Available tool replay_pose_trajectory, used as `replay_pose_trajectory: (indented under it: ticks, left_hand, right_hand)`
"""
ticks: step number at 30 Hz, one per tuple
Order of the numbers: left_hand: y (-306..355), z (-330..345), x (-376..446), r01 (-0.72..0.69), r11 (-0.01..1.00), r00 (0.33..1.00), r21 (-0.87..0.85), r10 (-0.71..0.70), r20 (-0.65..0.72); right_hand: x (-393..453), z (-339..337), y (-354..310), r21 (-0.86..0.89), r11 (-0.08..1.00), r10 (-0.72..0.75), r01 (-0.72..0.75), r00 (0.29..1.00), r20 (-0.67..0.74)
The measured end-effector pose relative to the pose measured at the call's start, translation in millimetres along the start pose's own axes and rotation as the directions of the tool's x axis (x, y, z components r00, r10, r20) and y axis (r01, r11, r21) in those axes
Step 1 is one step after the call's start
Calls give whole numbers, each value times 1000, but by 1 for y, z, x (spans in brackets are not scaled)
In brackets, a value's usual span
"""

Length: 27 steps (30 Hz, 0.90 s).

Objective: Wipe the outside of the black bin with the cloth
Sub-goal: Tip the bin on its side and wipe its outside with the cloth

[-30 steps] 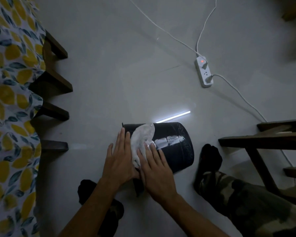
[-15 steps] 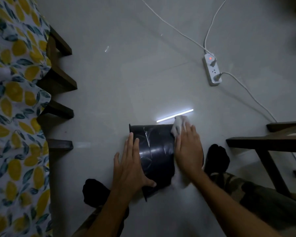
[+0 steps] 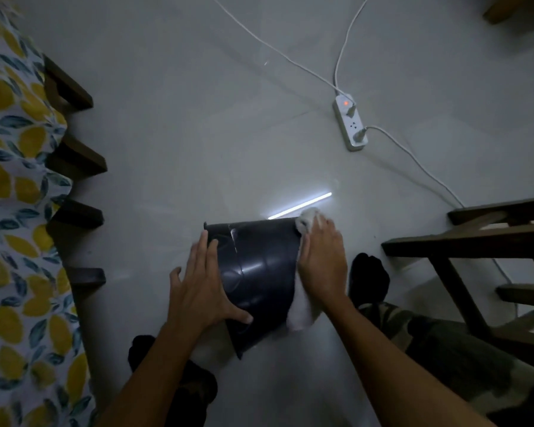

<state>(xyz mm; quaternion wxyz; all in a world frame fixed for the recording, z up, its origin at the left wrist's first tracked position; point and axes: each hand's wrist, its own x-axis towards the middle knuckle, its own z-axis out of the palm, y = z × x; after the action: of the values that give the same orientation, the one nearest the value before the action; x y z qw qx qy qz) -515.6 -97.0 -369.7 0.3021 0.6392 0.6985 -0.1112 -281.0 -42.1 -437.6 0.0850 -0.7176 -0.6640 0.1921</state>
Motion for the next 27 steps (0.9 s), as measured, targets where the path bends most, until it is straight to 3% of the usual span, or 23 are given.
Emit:
replay_pose_trajectory:
  ticks: [2,3,5,7,9,12,13,15,16,19,23,26,27]
  left_hand:
    - [0,-1,4,-2,1000,1000,-3,2,-7]
    - [-1,0,4,1,1000,1000,-2,-1,-14]
    - [-1,6,1,0,1000,1000,-15,-1,-23]
    - [-4,14,-3,-55,992,997,-110,49,-56]
    - [-6,21,-6,-130,964,989,-231,109,-104]
    - [3,21,-16,-50,987,995,-152,36,-96]
    - [7,23,-20,-30,992,996,-120,19,-92]
    - [8,25,-26,-20,992,997,-122,11,-78]
    - [6,24,-25,-22,992,997,-122,13,-76]
    - [-1,24,-17,-11,995,997,-102,4,-72]
    - [-4,25,-11,-21,982,998,-188,10,-60]
    - [0,22,-14,-39,988,996,-153,26,-88]
    - [3,21,-16,-43,992,996,-119,33,-87]
  right_hand:
    - [-39,5,0,108,986,134,-125,988,-77]
    - [-64,7,-9,103,988,129,-119,988,-87]
    - [-109,12,-29,43,994,-98,96,994,40]
    - [-114,14,-44,66,922,-388,382,908,158]
    - [-75,10,-62,78,862,-505,502,833,225]
    - [10,9,-86,-36,912,-384,409,879,282]
    - [39,8,-92,-61,936,-304,348,880,365]
    - [74,8,-97,-51,957,-208,284,800,563]
    - [78,10,-98,-34,957,-213,287,778,591]
    - [34,0,-87,98,941,-336,325,850,405]
    - [-41,-18,-66,212,825,-565,524,775,284]
    - [5,-8,-92,90,889,-456,449,845,279]
    - [30,-1,-104,49,919,-383,391,857,345]
